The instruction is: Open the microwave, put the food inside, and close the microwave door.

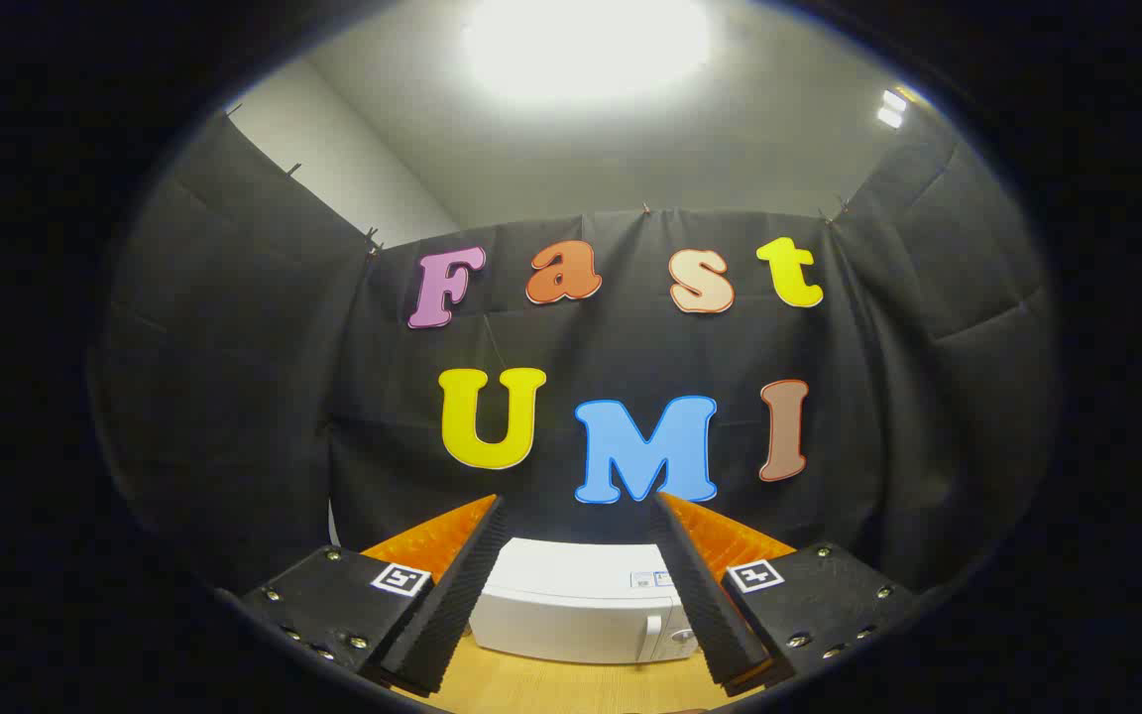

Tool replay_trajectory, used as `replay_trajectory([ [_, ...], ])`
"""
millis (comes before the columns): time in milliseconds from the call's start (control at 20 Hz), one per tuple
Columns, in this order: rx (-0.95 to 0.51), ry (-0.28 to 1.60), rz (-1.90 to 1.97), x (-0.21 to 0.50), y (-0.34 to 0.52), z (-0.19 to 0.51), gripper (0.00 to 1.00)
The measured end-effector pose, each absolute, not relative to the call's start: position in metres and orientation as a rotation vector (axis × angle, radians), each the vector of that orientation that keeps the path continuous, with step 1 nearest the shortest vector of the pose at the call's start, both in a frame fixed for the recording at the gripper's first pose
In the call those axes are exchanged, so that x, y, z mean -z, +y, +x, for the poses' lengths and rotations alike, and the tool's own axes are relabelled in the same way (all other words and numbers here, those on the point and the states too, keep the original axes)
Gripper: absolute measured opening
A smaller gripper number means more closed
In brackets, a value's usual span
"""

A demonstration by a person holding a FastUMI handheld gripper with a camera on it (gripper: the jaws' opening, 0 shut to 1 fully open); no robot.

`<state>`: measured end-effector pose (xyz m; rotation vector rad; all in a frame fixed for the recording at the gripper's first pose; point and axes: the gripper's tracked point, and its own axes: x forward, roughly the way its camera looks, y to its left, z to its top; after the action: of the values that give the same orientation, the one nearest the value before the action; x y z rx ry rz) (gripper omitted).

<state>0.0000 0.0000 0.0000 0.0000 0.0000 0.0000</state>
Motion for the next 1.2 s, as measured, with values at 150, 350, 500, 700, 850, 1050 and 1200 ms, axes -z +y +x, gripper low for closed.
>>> replay_trajectory([
  [150, -0.007, 0.003, -0.014, 0.009, 0.003, 0.003, 0.93],
  [350, 0.001, 0.009, -0.031, 0.023, -0.001, 0.01, 0.93],
  [500, 0.014, 0.008, -0.03, 0.03, -0.006, 0.016, 0.93],
  [700, 0.006, 0.03, -0.009, 0.04, -0.01, 0.021, 0.93],
  [850, 0.013, 0.015, -0.012, 0.051, -0.018, 0.025, 0.93],
  [1050, 0.015, 0.064, 0.009, 0.098, -0.033, 0.035, 0.93],
  [1200, 0.04, 0.056, 0.025, 0.121, -0.052, 0.045, 0.93],
])
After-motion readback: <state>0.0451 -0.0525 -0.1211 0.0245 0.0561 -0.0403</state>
